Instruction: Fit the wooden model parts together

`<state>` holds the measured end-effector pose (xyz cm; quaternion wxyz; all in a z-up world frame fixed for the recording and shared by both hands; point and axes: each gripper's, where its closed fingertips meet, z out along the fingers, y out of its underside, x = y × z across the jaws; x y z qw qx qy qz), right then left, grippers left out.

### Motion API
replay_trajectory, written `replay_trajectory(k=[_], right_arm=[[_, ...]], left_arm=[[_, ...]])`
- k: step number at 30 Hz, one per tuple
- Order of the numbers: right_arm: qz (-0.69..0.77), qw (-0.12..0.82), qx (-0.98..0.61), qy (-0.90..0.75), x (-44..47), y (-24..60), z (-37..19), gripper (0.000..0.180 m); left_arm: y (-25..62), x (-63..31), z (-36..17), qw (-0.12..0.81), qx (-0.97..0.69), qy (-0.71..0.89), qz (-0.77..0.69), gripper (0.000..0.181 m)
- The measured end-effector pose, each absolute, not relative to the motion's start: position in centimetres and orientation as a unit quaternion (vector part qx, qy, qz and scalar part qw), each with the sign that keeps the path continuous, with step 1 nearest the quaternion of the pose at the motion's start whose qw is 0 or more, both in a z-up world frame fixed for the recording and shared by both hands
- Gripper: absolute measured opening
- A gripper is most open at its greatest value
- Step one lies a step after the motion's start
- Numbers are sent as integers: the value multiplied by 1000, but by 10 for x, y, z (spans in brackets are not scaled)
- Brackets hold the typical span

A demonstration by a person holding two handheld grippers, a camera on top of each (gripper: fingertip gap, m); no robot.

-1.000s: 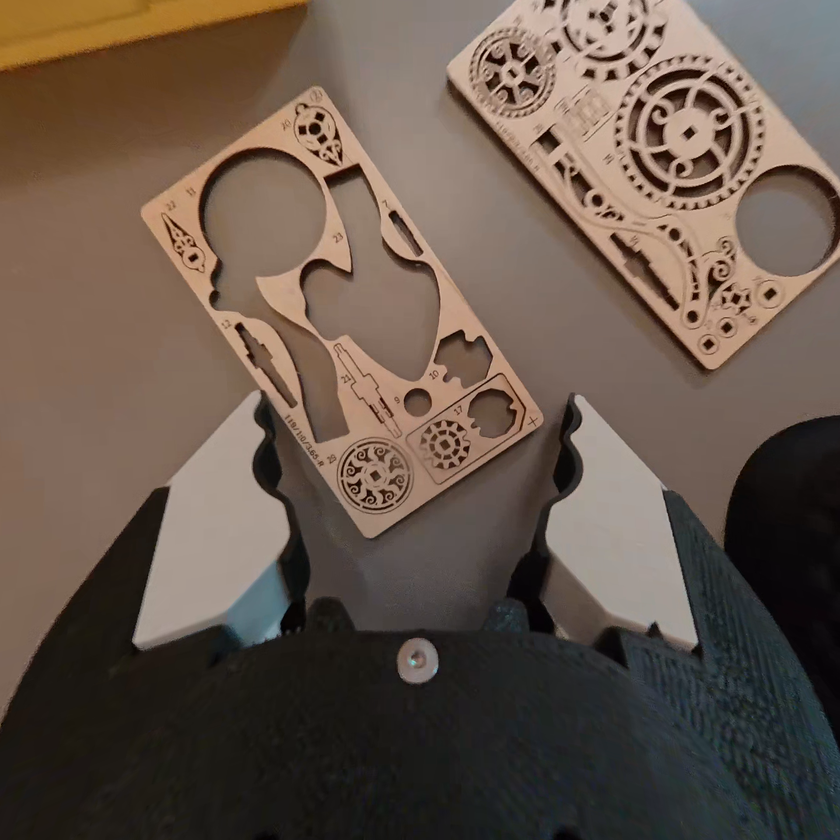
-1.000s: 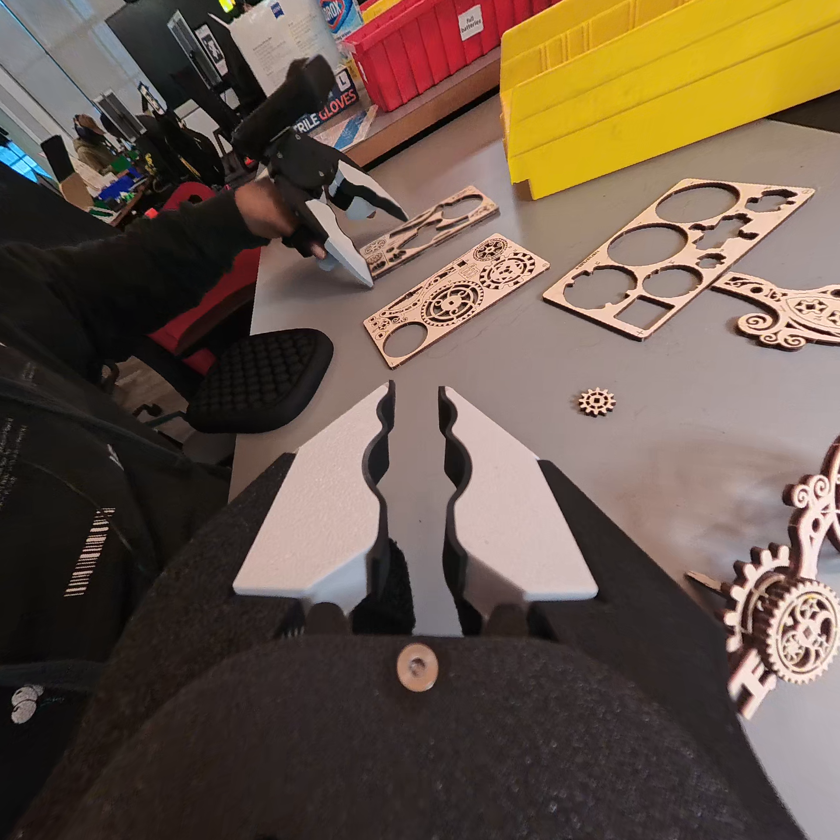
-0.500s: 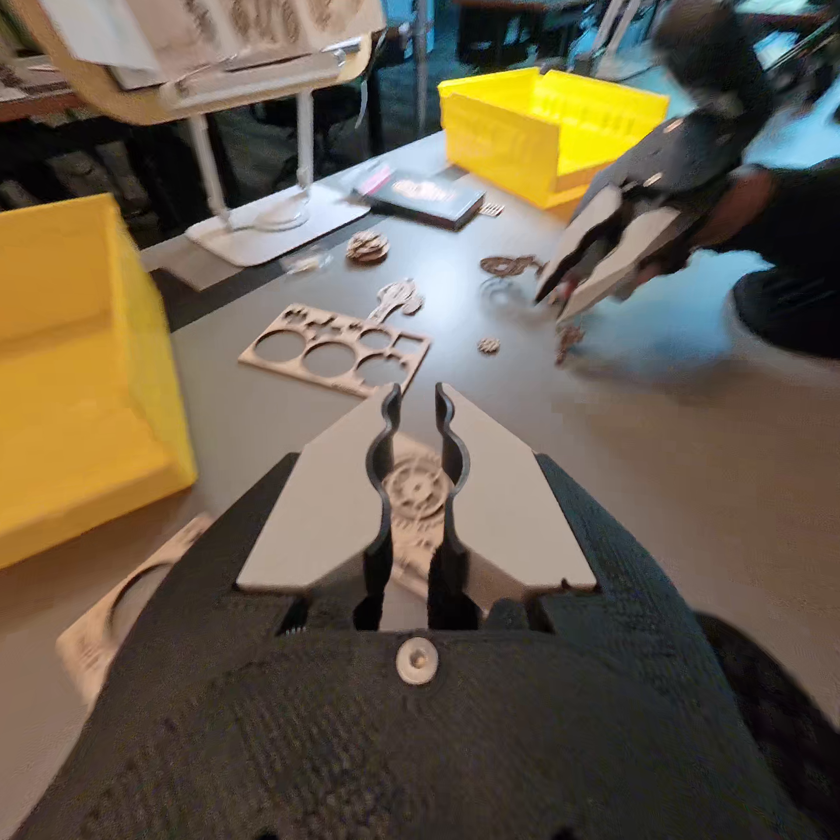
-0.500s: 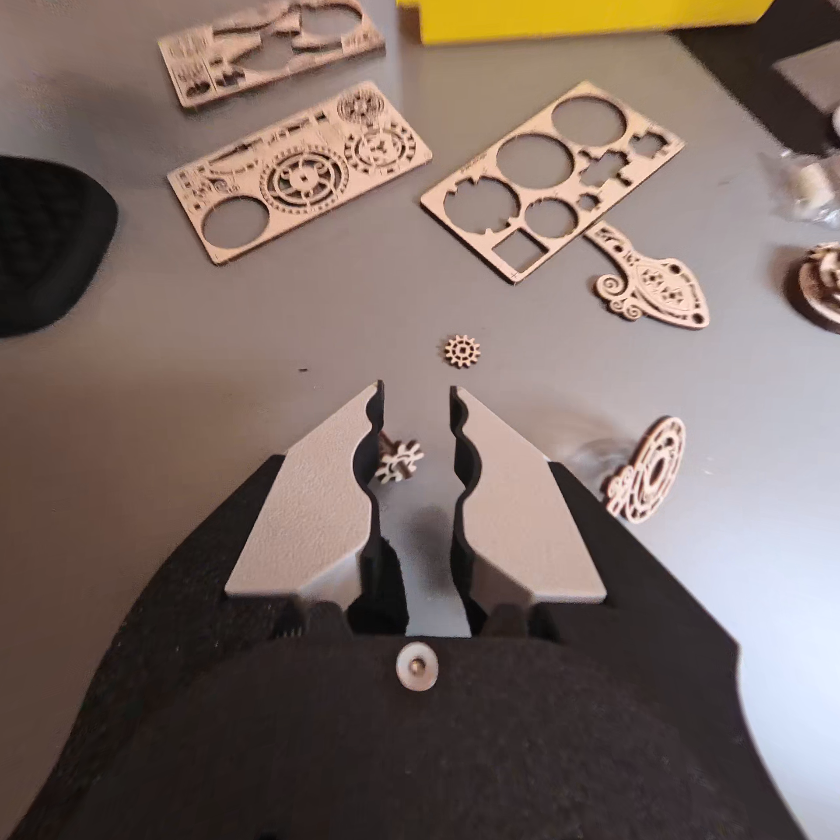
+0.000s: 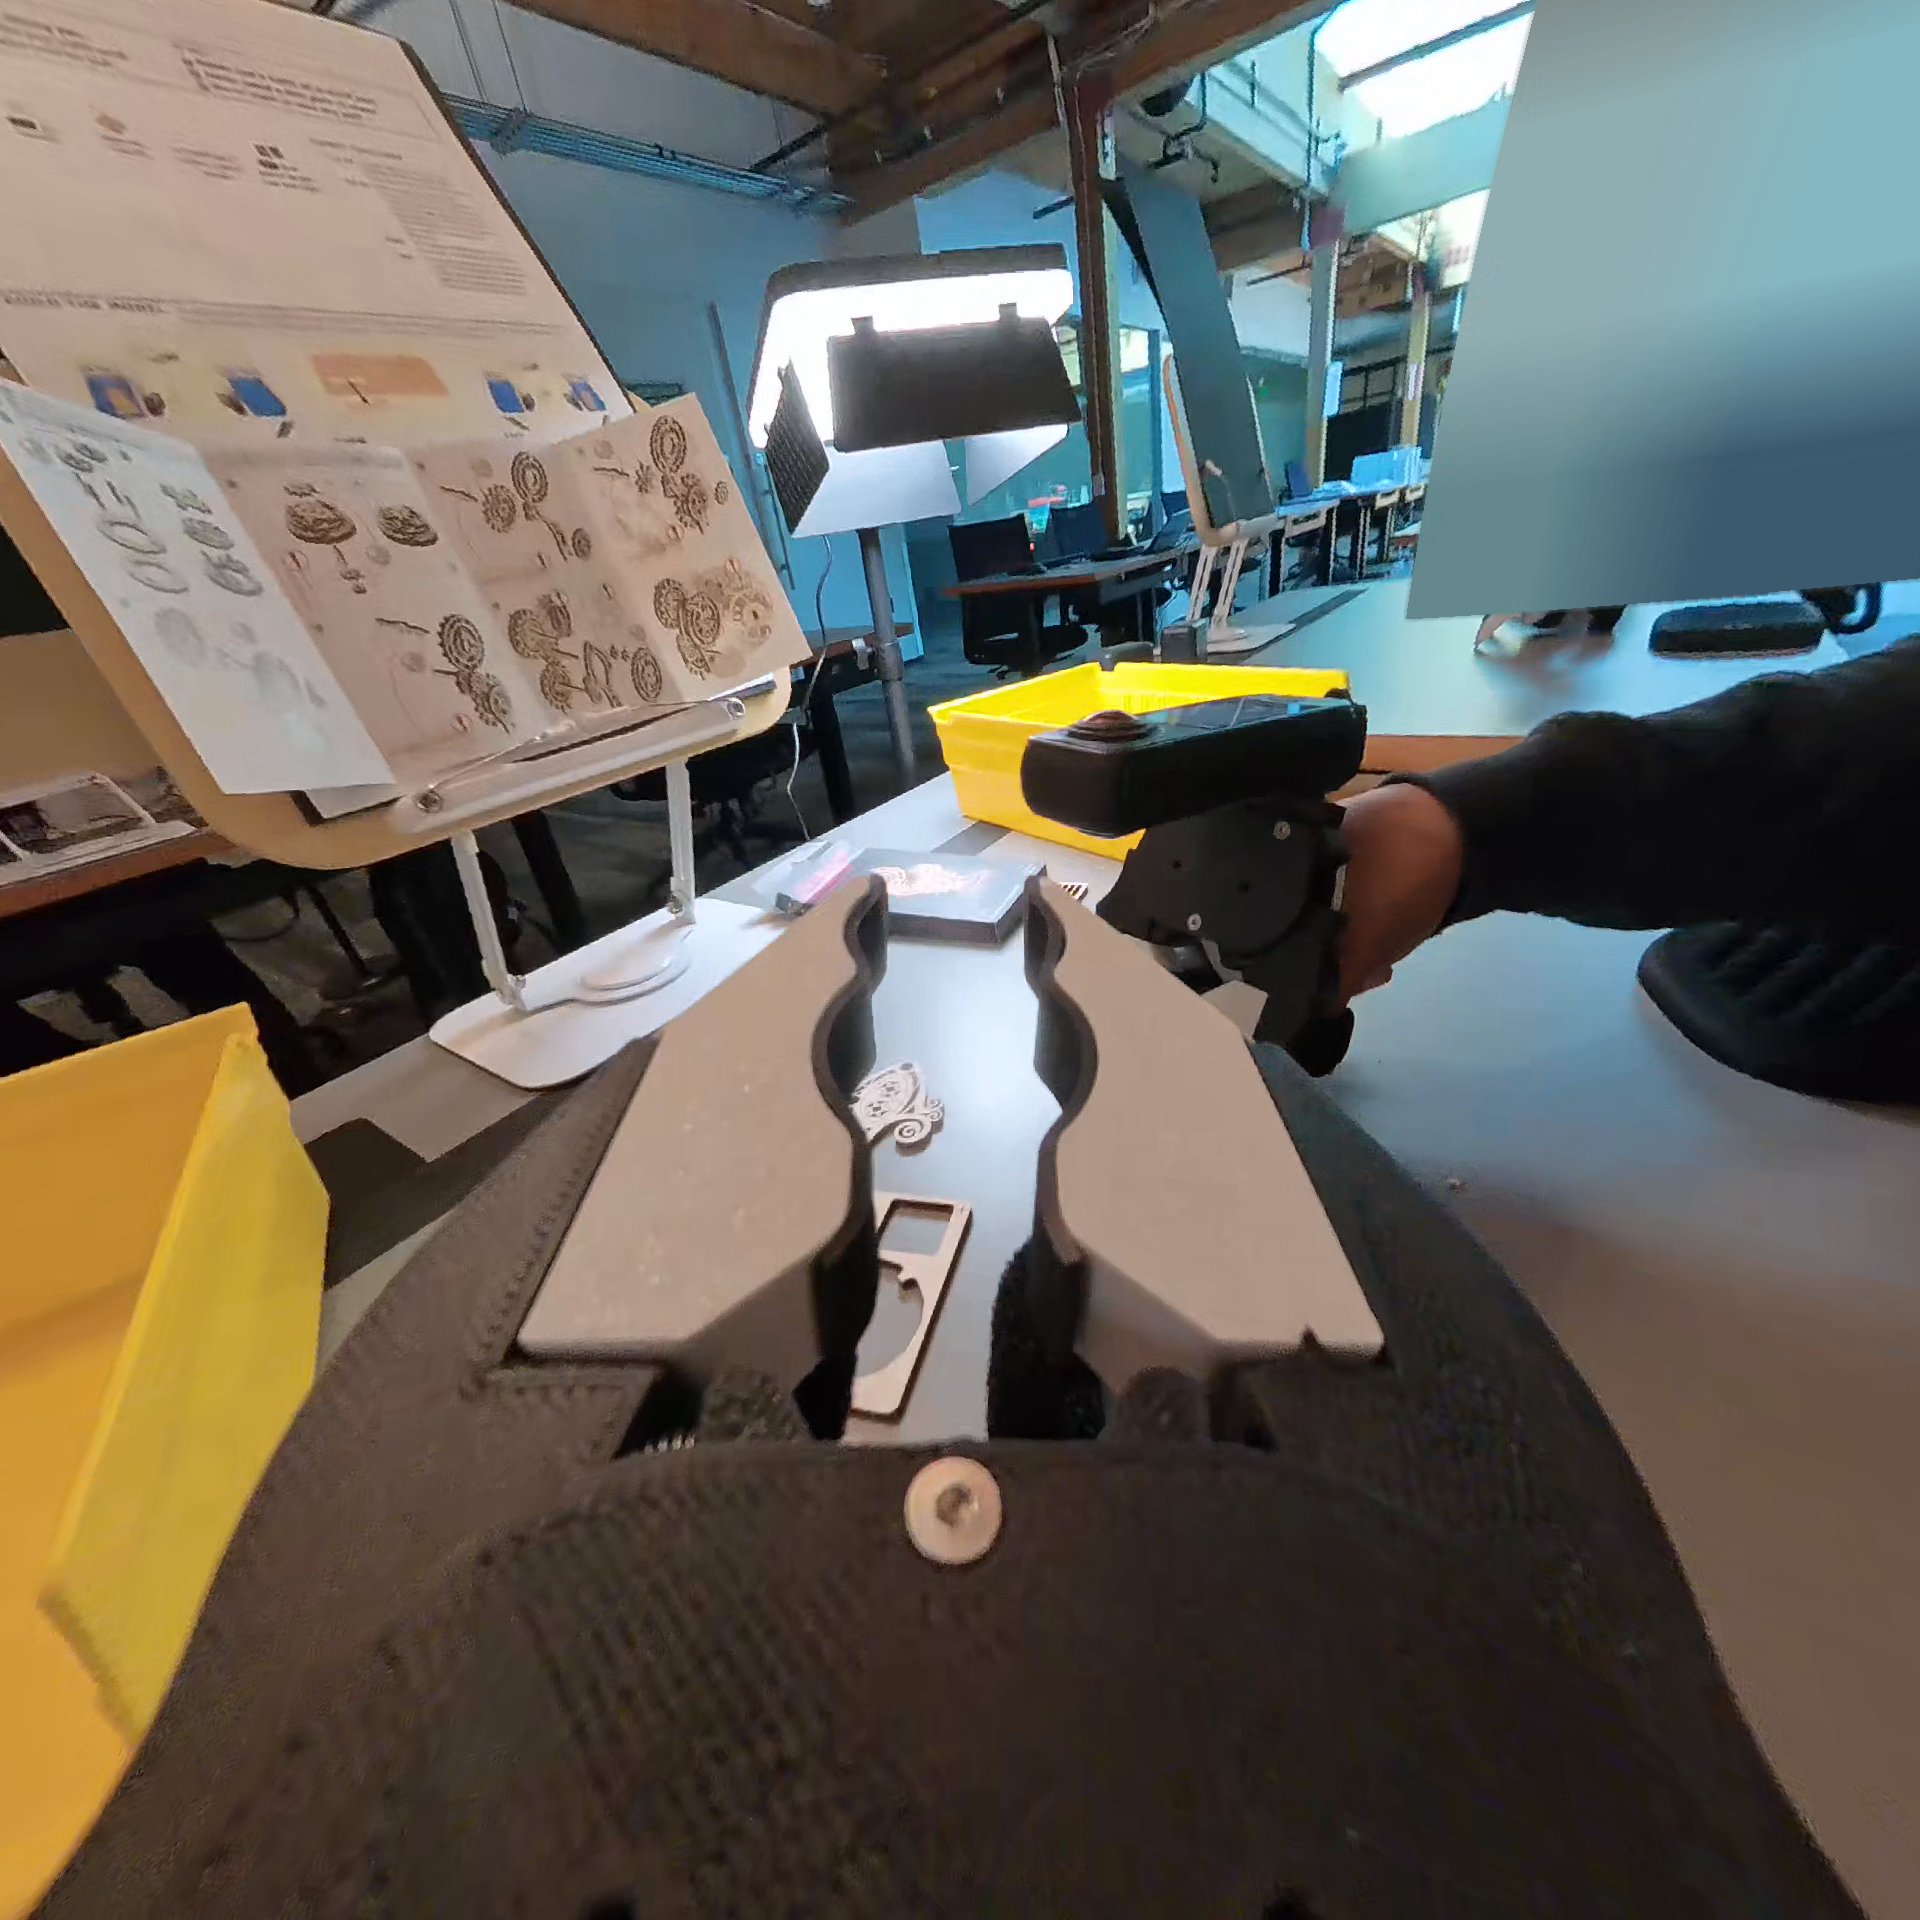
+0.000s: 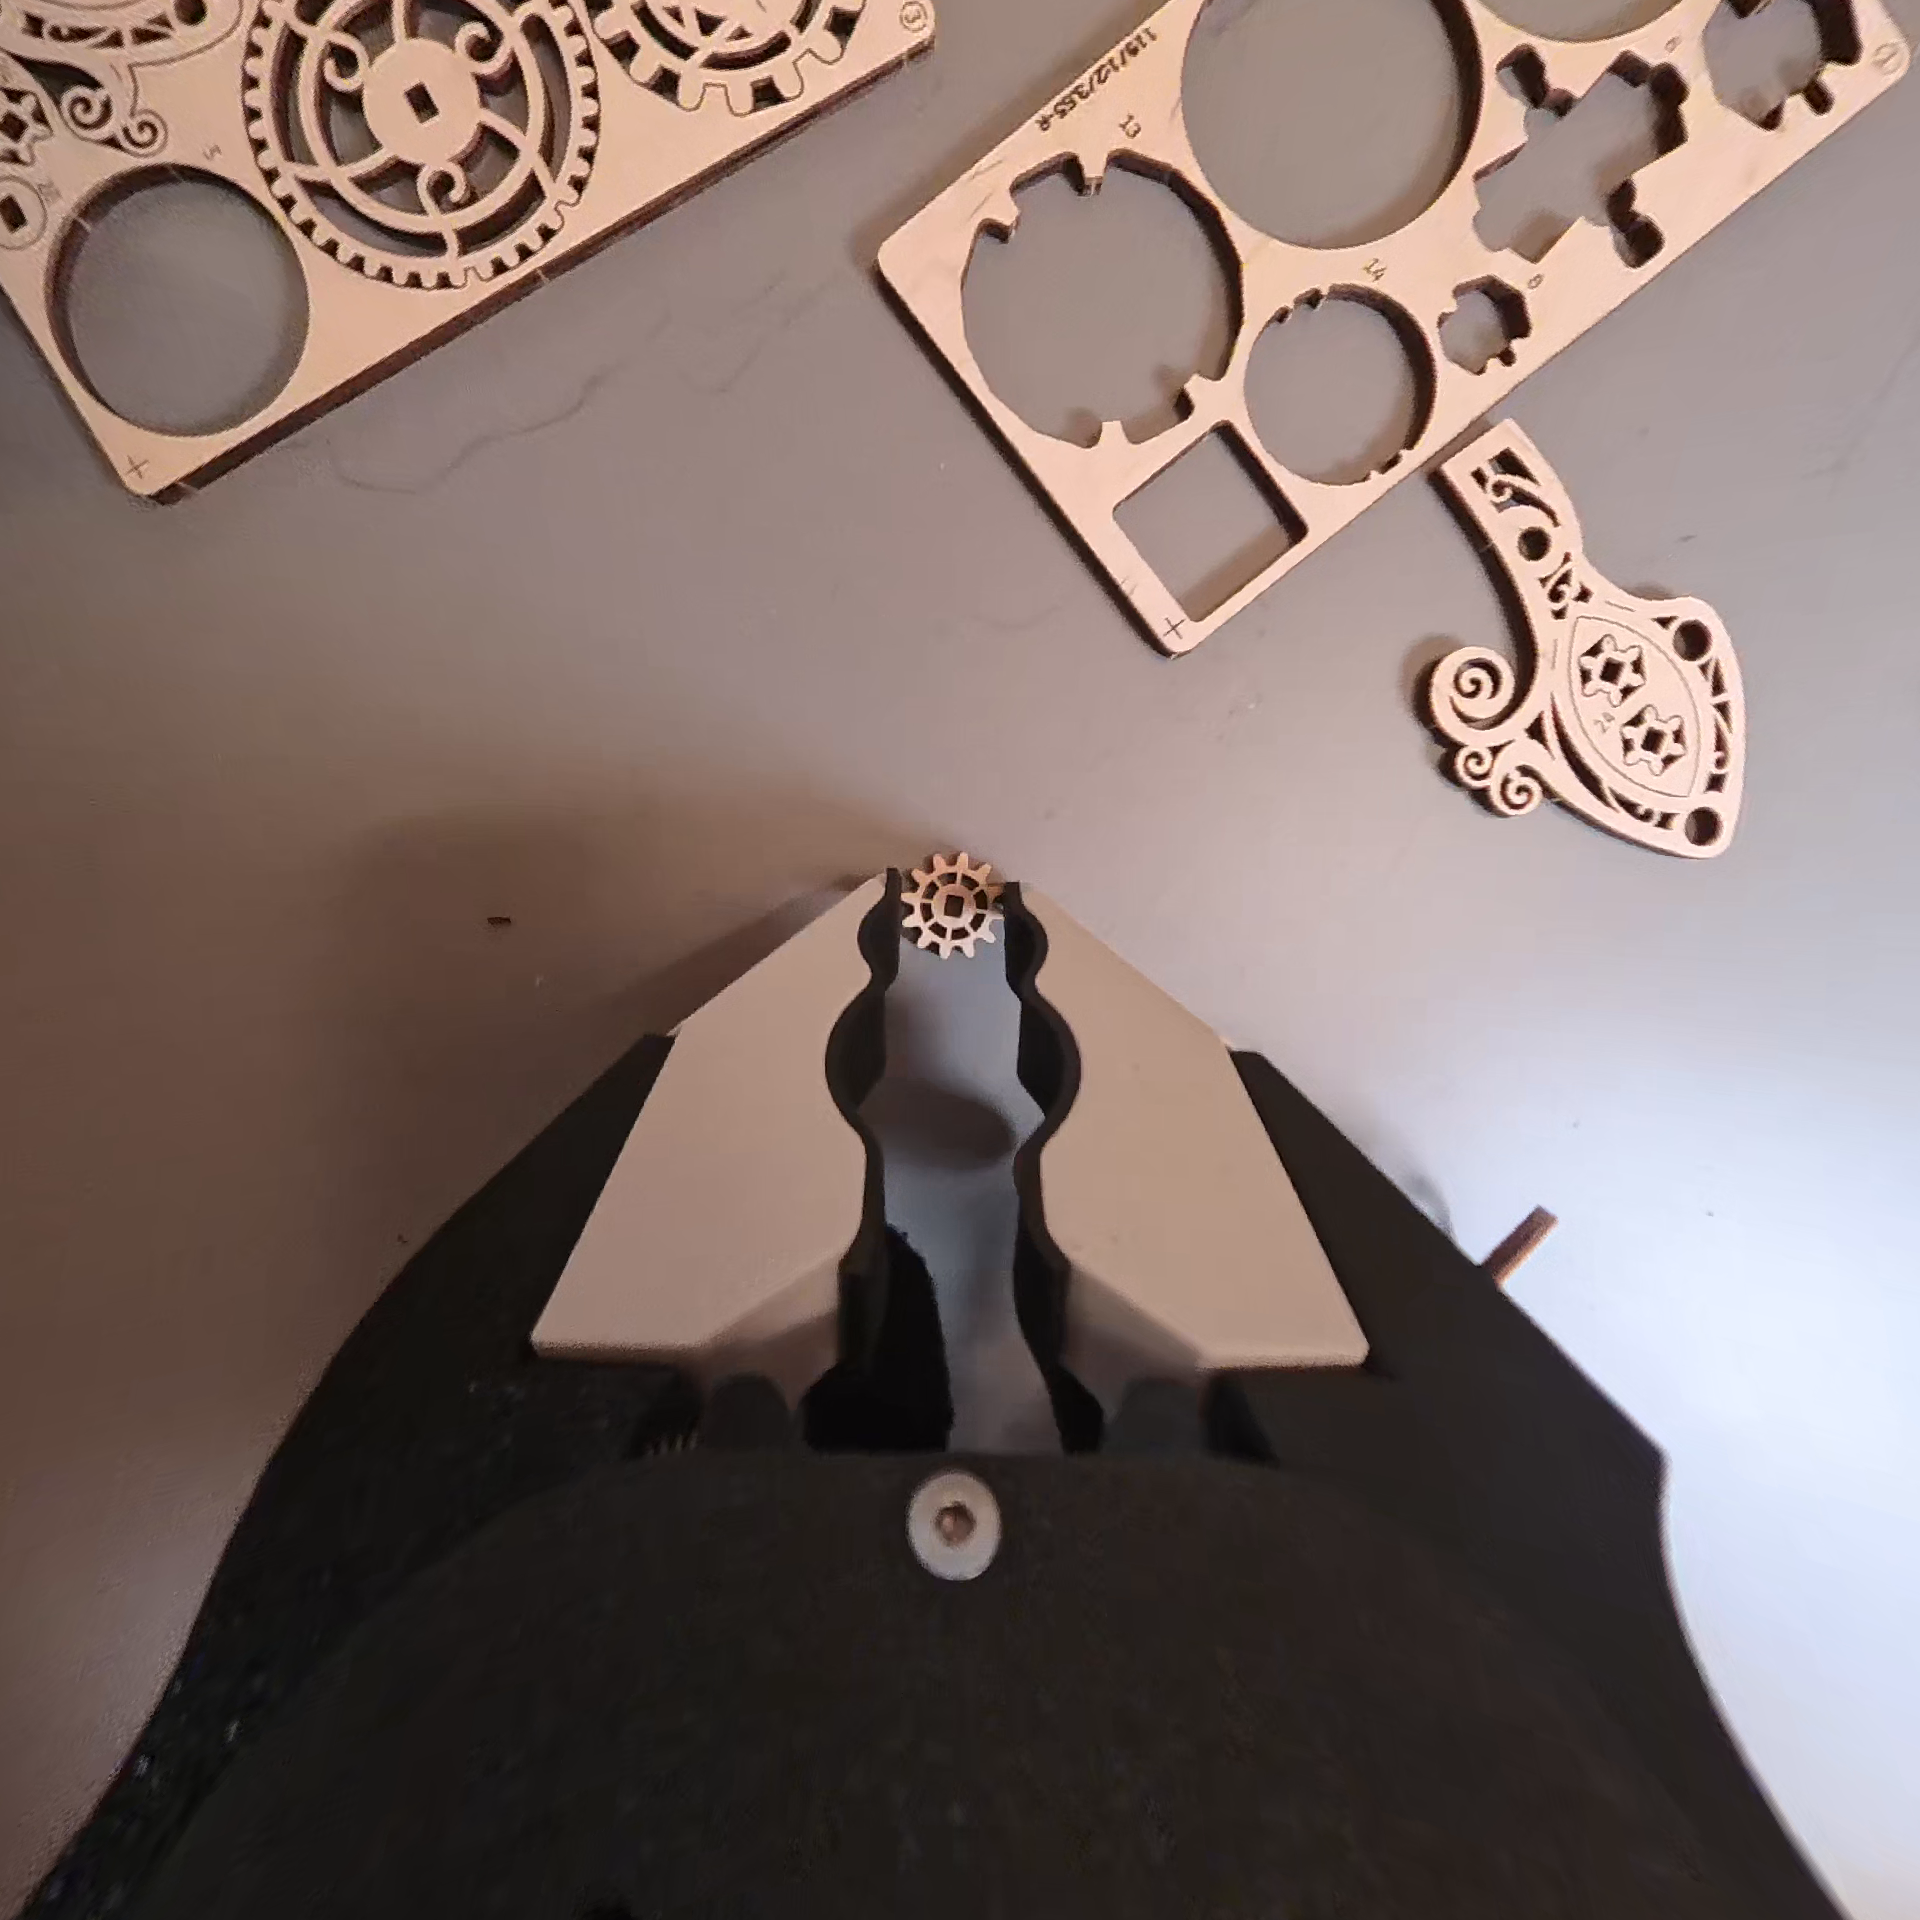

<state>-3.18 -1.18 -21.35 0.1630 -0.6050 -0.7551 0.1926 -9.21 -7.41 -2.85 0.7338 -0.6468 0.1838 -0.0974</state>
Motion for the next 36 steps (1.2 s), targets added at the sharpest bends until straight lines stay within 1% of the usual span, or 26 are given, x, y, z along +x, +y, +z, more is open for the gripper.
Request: replay_trajectory(k=[3, 7, 8, 10, 11, 13, 15, 17, 20, 21, 22, 23, 24, 26, 27, 29, 31, 34, 35, 36], right_arm=[[212, 192, -593, -752, -30, -13, -206, 17], [297, 236, -585, -716, -16, -18, -170, 17], [323, 247, -580, -706, -10, -20, -160, 17], [356, 272, -575, -685, 4, -18, -144, 17], [359, 285, -576, -677, 12, -15, -139, 17], [355, 309, -581, -665, 31, -7, -133, 18], [342, 311, -597, -656, 52, 0, -134, 18], [327, 324, -612, -643, 73, 11, -137, 18], [283, 315, -645, -635, 104, 31, -157, 17], [270, 314, -655, -632, 112, 37, -163, 18], [263, 305, -665, -629, 119, 41, -170, 17], [260, 287, -674, -629, 125, 42, -178, 17], [256, 274, -683, -627, 129, 43, -185, 17], [245, 269, -690, -626, 132, 49, -195, 17], [238, 264, -692, -629, 134, 50, -200, 18], [220, 266, -693, -634, 135, 55, -206, 18], [213, 278, -688, -636, 135, 58, -205, 23], [229, 315, -677, -625, 129, 62, -187, 31], [240, 328, -670, -621, 126, 62, -178, 34], [254, 341, -661, -618, 122, 60, -168, 37]], left_arm=[[-78, -89, -17, 759, -614, 190, -105, 21], [-81, -76, -8, 760, -590, 269, 43, 18], [-78, -72, -11, 755, -595, 272, 45, 20], [-71, -66, -22, 744, -614, 264, 4, 26], [-66, -64, -29, 738, -624, 257, -21, 36], [-56, -60, -41, 723, -647, 226, -89, 70], [-50, -54, -45, 711, -655, 194, -166, 103], [-45, -51, -47, 706, -657, 175, -196, 122], [-37, -44, -58, 686, -675, 184, -201, 132], [-35, -43, -59, 687, -675, 184, -199, 127], [-33, -43, -57, 690, -674, 182, -193, 114], [-31, -44, -56, 692, -675, 179, -184, 94], [-31, -43, -52, 699, -667, 183, -181, 80], [-30, -39, -46, 708, -654, 194, -183, 70], [-28, -36, -47, 705, -656, 200, -181, 70], [-25, -32, -52, 701, -660, 210, -169, 74], [-22, -27, -59, 696, -665, 216, -159, 85], [-18, -25, -70, 686, -679, 223, -135, 101], [-17, -25, -72, 682, -685, 224, -128, 100], [-17, -23, -73, 678, -688, 227, -129, 93]])
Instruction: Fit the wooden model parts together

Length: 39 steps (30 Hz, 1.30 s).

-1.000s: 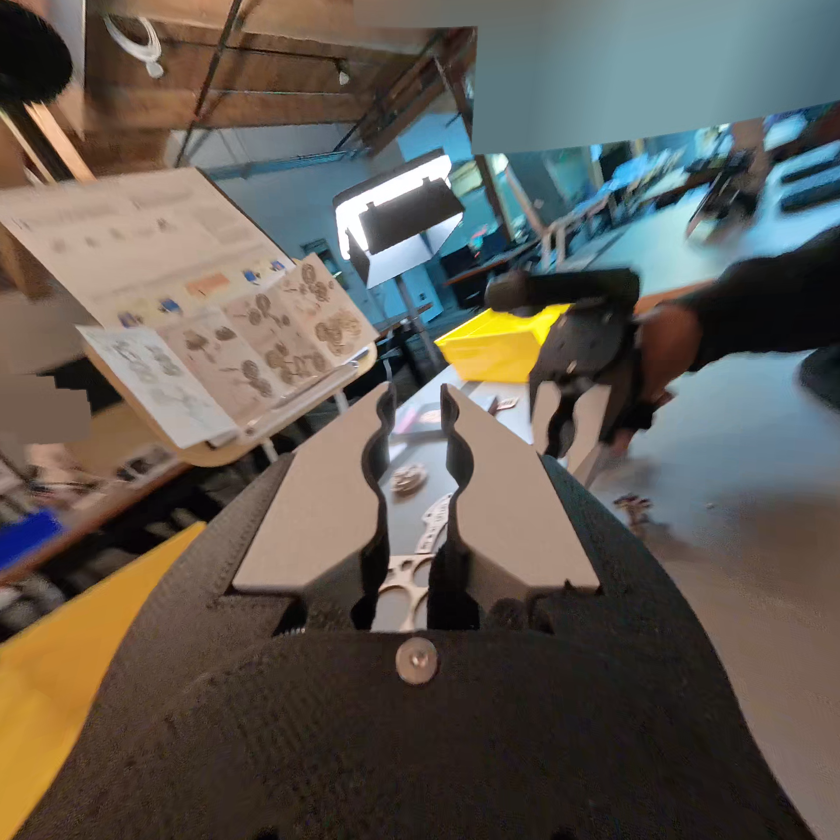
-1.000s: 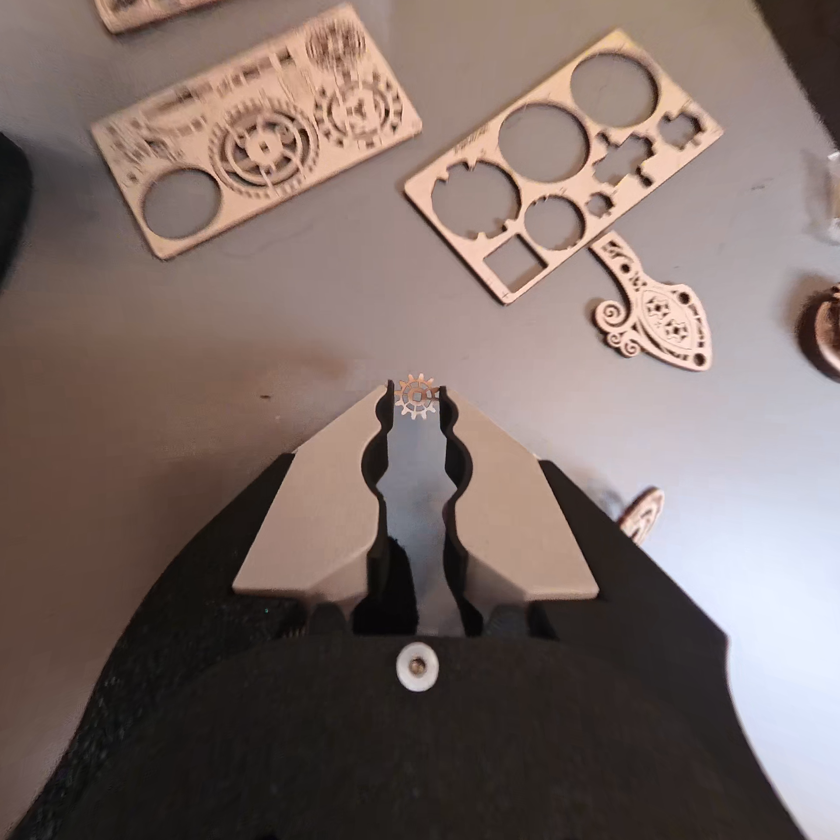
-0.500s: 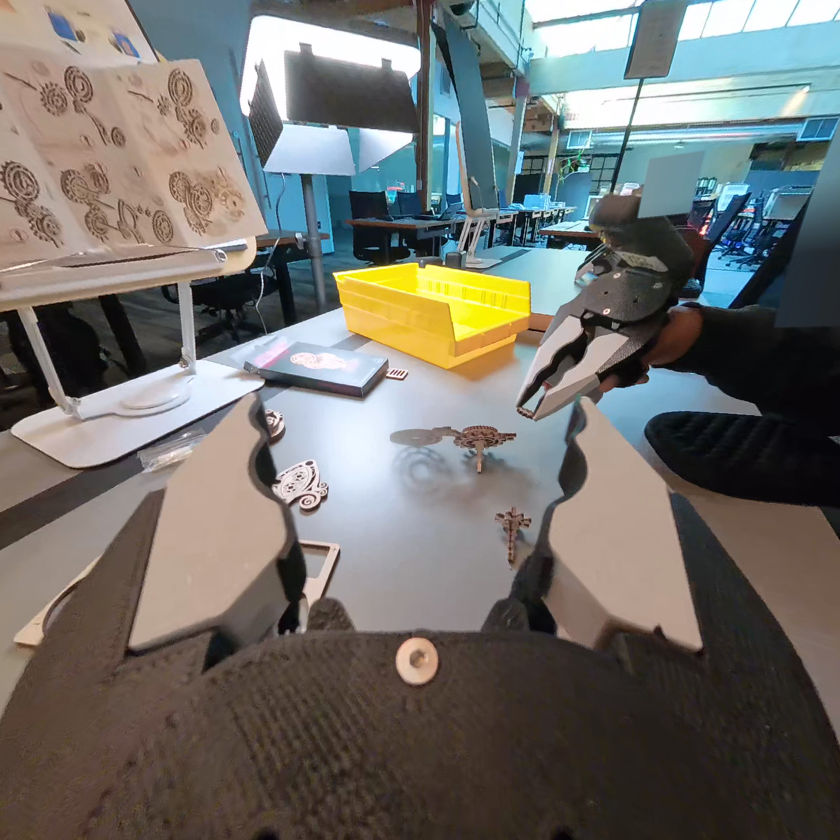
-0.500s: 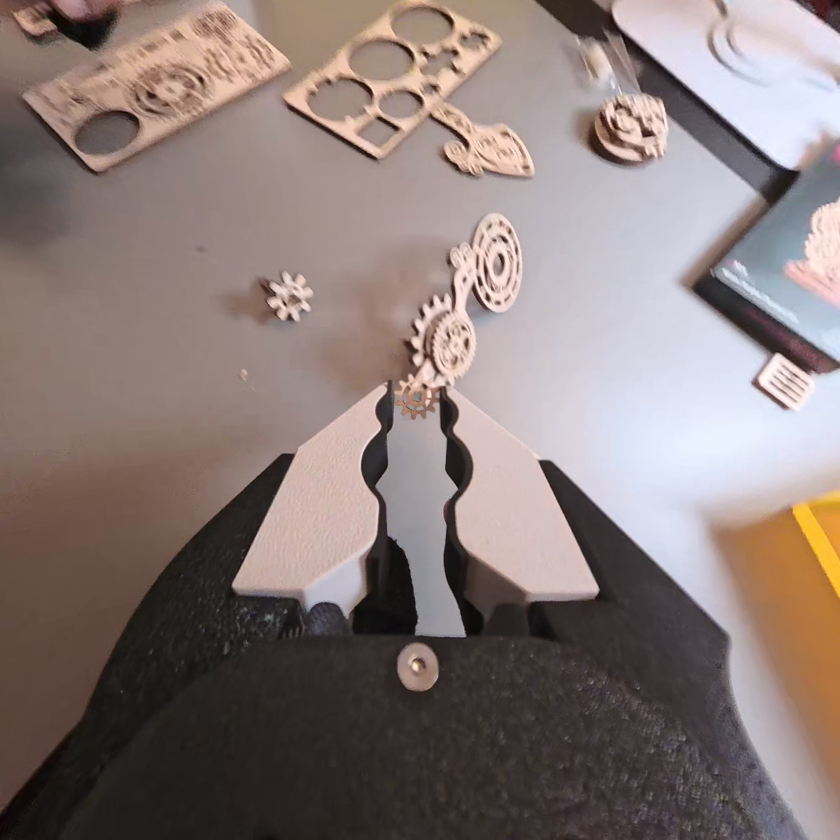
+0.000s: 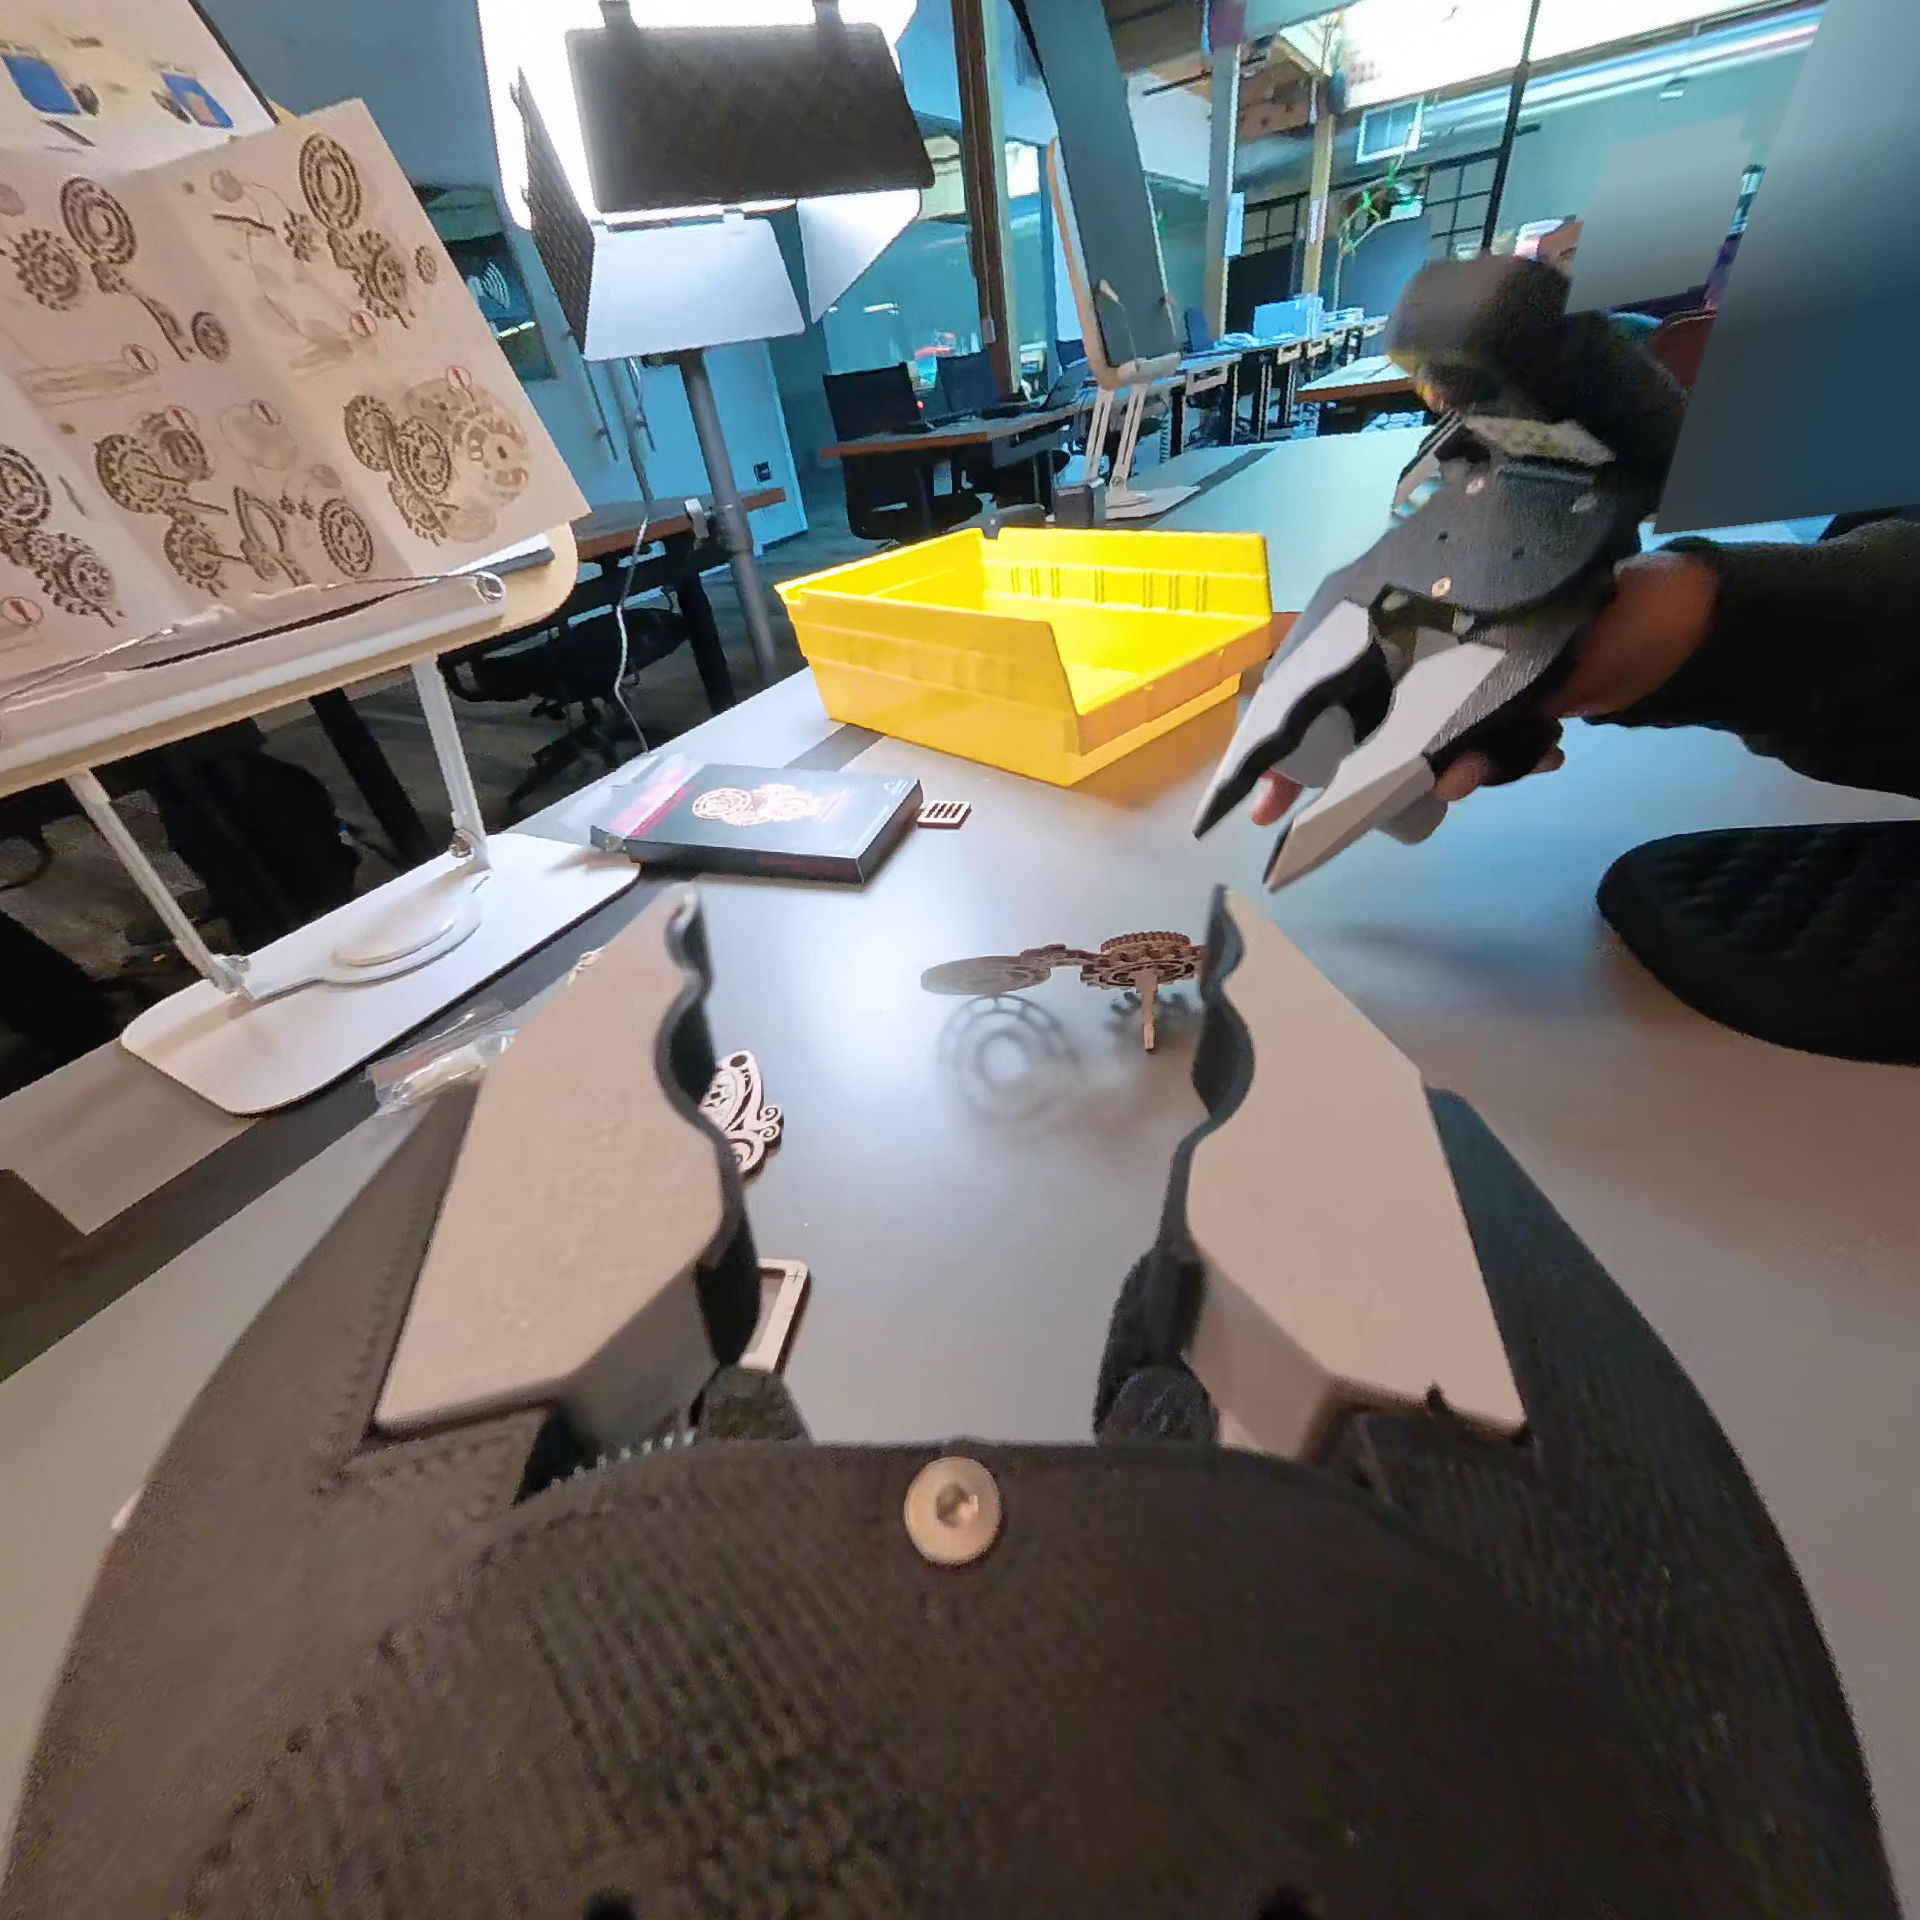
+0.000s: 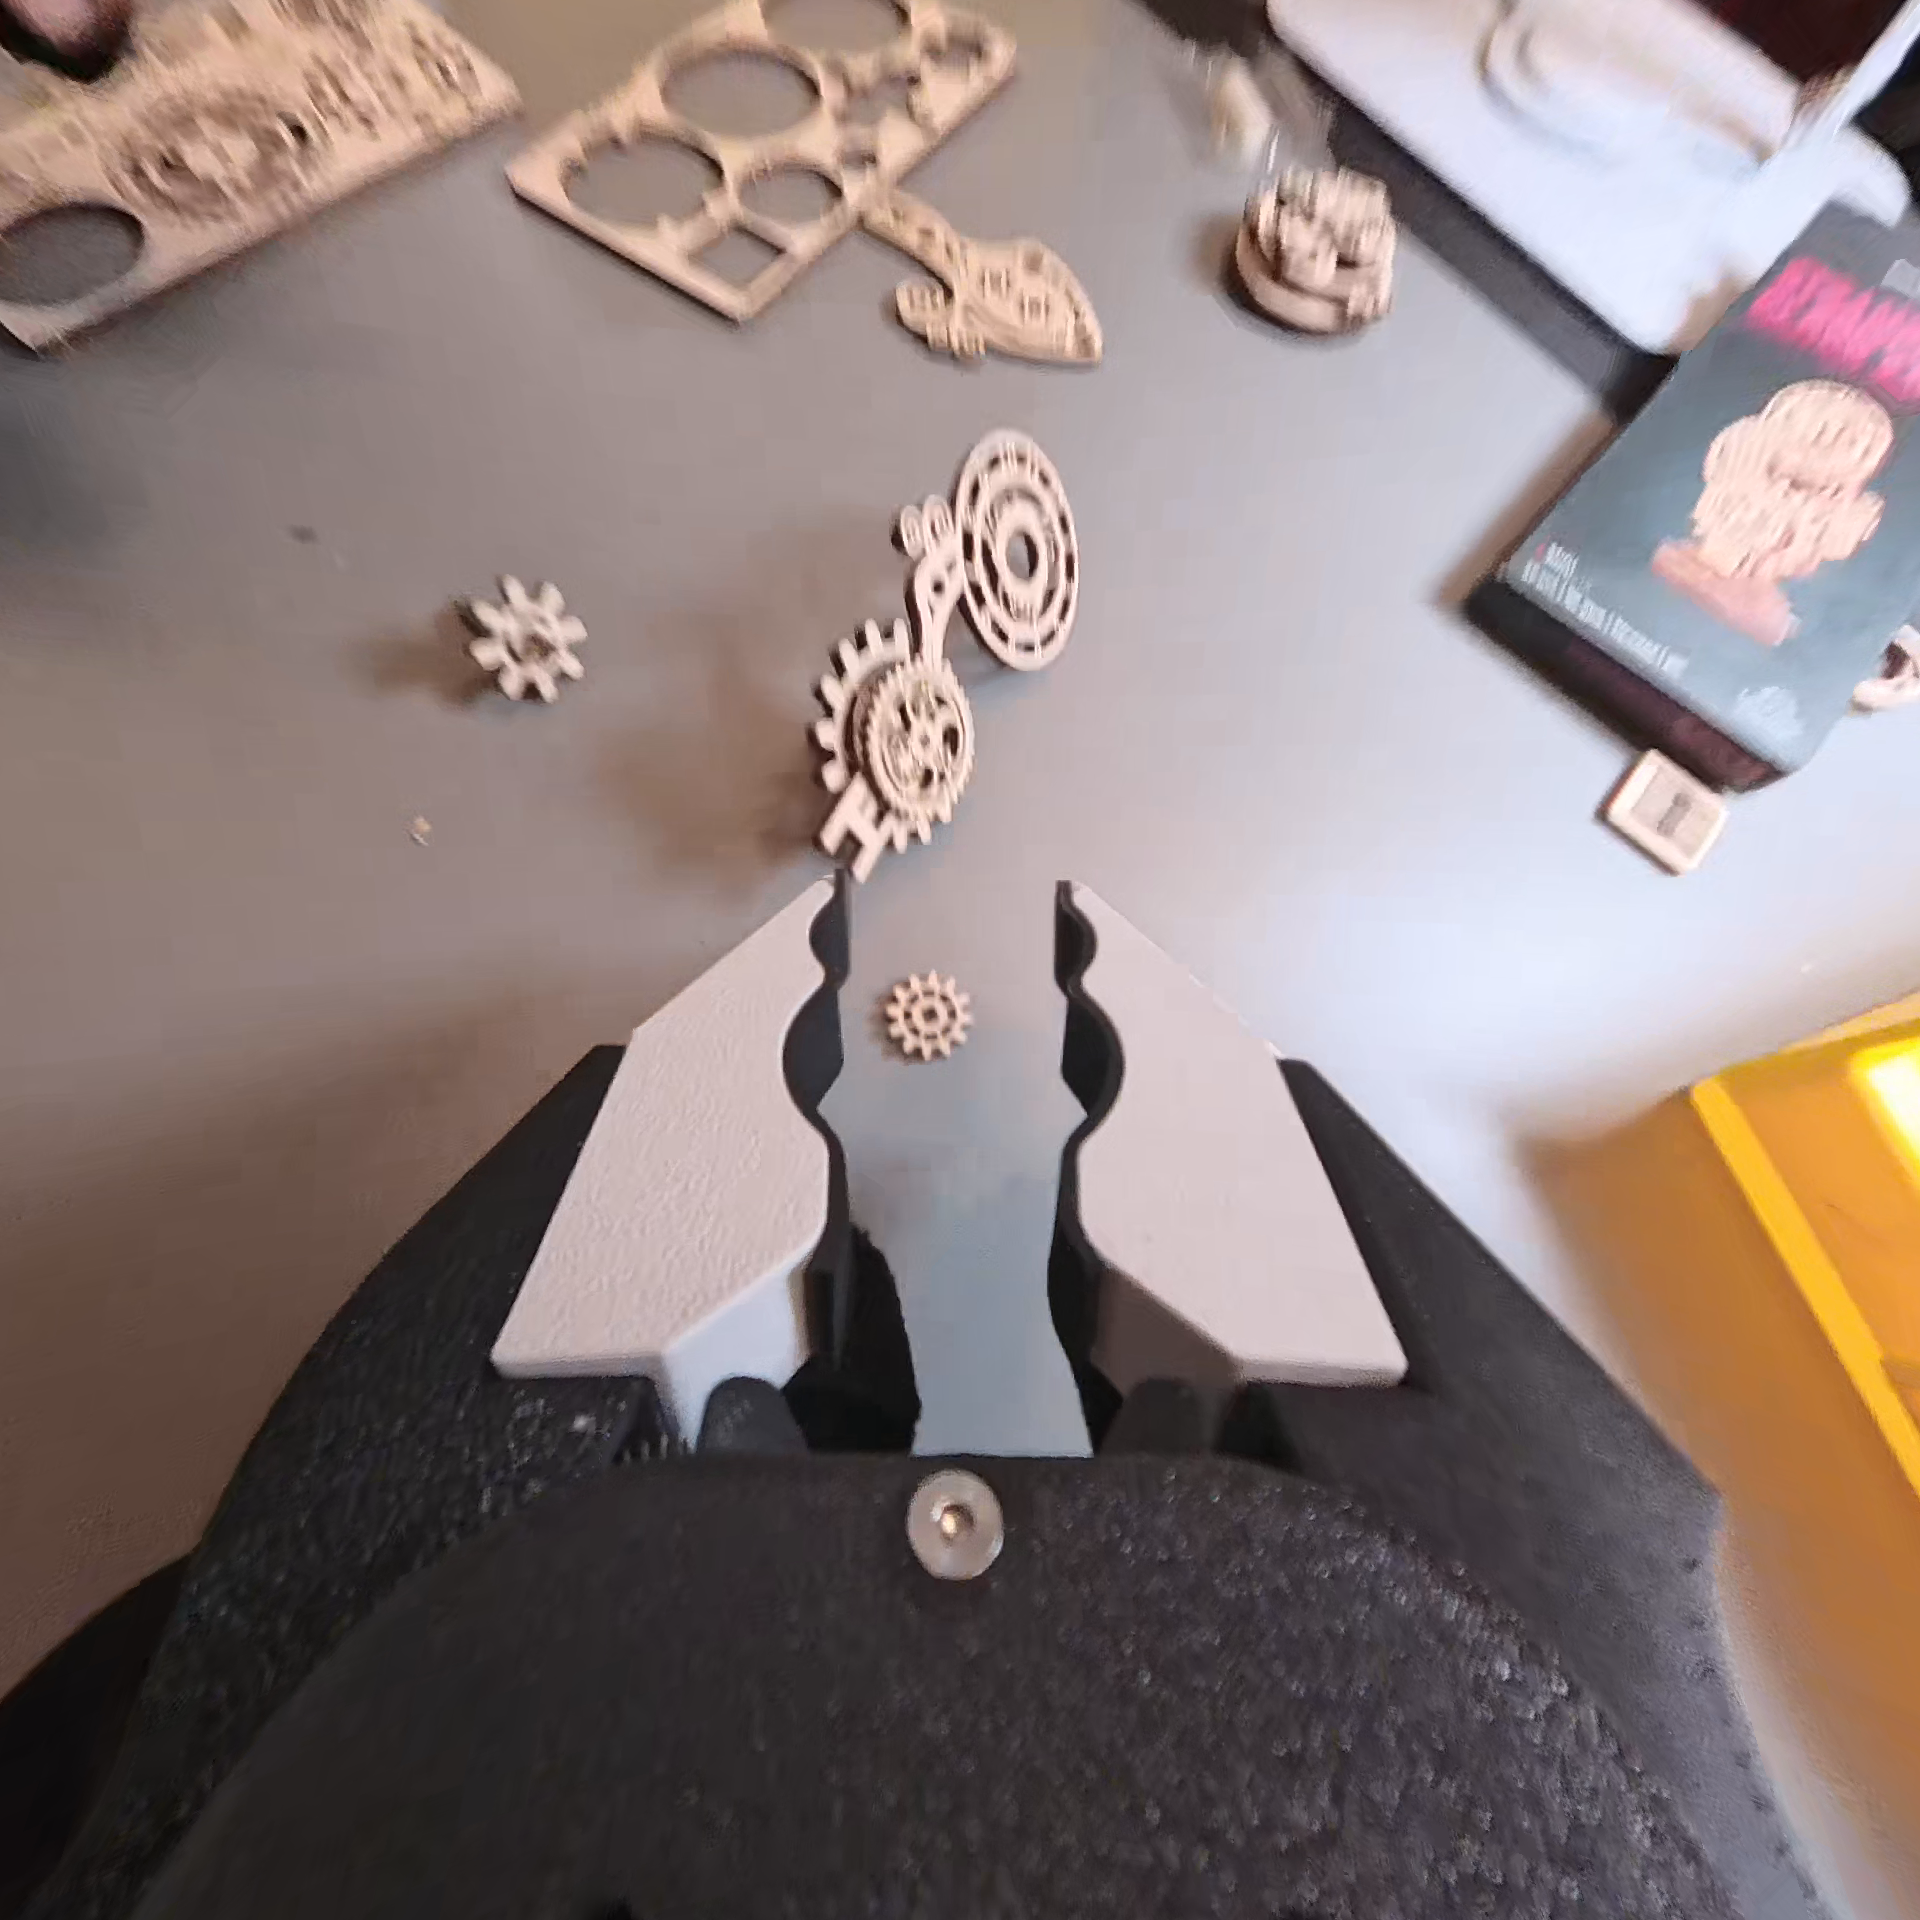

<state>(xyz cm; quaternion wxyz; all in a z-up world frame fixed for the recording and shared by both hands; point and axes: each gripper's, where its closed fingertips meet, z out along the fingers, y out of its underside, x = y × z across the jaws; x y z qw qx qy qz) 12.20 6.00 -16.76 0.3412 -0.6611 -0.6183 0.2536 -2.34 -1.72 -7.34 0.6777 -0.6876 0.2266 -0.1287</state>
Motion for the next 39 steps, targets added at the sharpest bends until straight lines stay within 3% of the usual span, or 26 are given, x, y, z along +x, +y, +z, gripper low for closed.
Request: replay_trajectory(k=[3, 5, 10, 12, 16, 18, 20, 29, 34, 39], right_arm=[[324, 379, -609, -617, 101, 39, -128, 40], [385, 386, -572, -613, 82, 17, -100, 41], [495, 365, -492, -616, 38, -32, -46, 42], [438, 379, -457, -675, 24, -45, -49, 45], [311, 386, -392, -775, 2, -56, -77, 54], [305, 365, -379, -793, -4, -59, -92, 46], [305, 373, -368, -795, -8, -58, -98, 22], [297, 377, -350, -804, -4, -58, -112, 20], [329, 381, -378, -777, -1, -60, -117, 21], [355, 395, -413, -740, 4, -50, -110, 24]], left_arm=[[-18, -18, -69, 684, -677, 235, -133, 63], [-20, -7, -68, 685, -667, 262, -128, 52], [-22, 26, -90, 649, -674, 338, -100, 72], [-24, 37, -101, 632, -677, 365, -96, 85], [-36, 58, -115, 599, -680, 408, -108, 84], [-40, 65, -120, 586, -686, 413, -121, 84], [-43, 68, -127, 568, -698, 416, -132, 81], [-47, 77, -143, 537, -717, 416, -155, 90], [-36, 66, -143, 544, -732, 392, -119, 41], [-29, 61, -140, 537, -748, 374, -111, 37]])
